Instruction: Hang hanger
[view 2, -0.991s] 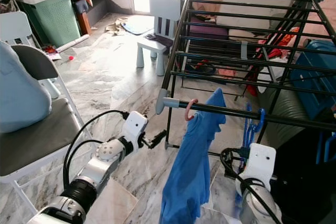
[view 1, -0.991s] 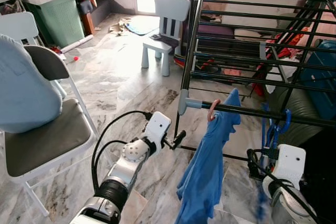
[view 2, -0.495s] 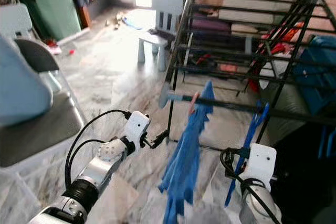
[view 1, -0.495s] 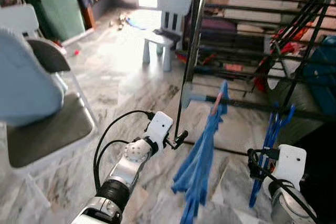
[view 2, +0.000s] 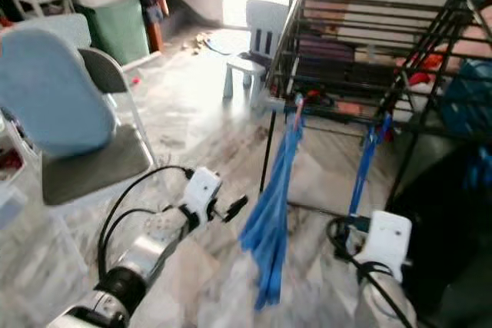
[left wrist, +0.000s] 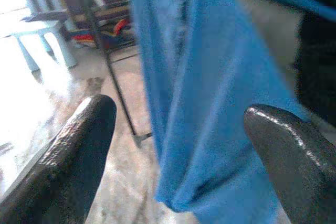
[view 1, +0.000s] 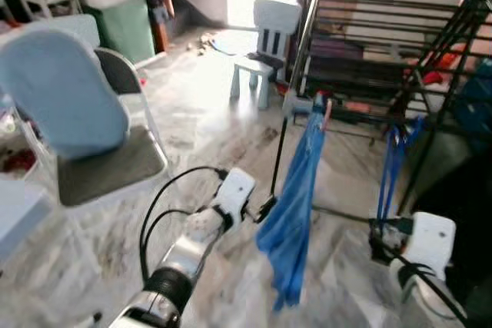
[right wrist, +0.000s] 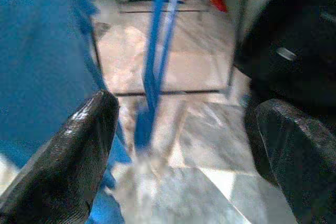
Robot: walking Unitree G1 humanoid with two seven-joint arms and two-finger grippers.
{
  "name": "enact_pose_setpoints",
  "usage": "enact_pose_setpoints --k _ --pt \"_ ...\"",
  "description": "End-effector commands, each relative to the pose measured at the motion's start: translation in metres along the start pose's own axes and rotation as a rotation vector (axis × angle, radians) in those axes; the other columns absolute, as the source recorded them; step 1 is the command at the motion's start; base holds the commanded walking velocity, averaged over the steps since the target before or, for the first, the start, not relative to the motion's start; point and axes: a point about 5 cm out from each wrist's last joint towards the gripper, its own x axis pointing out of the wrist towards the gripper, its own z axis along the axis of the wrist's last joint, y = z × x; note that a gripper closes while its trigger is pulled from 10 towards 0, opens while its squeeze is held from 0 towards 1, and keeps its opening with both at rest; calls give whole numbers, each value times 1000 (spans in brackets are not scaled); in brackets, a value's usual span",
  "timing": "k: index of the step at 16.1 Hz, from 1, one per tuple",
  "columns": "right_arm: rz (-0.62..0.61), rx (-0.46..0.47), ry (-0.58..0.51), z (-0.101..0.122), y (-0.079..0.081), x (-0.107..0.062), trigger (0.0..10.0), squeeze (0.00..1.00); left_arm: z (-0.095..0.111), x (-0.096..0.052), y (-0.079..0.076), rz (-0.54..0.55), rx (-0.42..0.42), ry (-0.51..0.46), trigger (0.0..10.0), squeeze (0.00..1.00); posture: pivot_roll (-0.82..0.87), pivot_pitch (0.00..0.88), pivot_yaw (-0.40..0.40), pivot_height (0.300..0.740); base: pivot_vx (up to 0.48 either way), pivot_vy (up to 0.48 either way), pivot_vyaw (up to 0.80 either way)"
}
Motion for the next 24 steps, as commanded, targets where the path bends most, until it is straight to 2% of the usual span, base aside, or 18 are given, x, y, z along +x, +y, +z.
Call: enact_pose_setpoints --k 1,2,4,9,11,17,24 --pt "9 15 -9 3 2 -1 10000 0 1 0 3 4 16 2 10000 0 -39 0 -18 740 -345 0 0" --pt "8 10 -16 4 4 1 10000 0 2 1 3 4 18 1 10000 0 -33 0 -22 740 -345 0 0" --pt "-11 -58 -64 8 9 3 10000 0 5 1 4 10 27 -7 10000 0 -23 0 -23 740 -343 0 0" --pt "76 -97 -89 11 23 3 10000 0 4 0 6 22 26 -8 10000 0 -16 0 -25 740 -343 0 0" --pt "85 -60 -108 13 23 4 10000 0 5 1 5 20 29 -11 10000 0 -18 0 -18 740 -336 0 0" --pt "145 -40 -123 12 32 1 10000 0 7 4 2 15 31 -18 10000 0 -24 0 -19 740 -330 0 0" --pt "196 -66 -129 13 39 0 10000 0 6 4 2 22 32 -18 10000 0 -16 0 -31 740 -326 0 0"
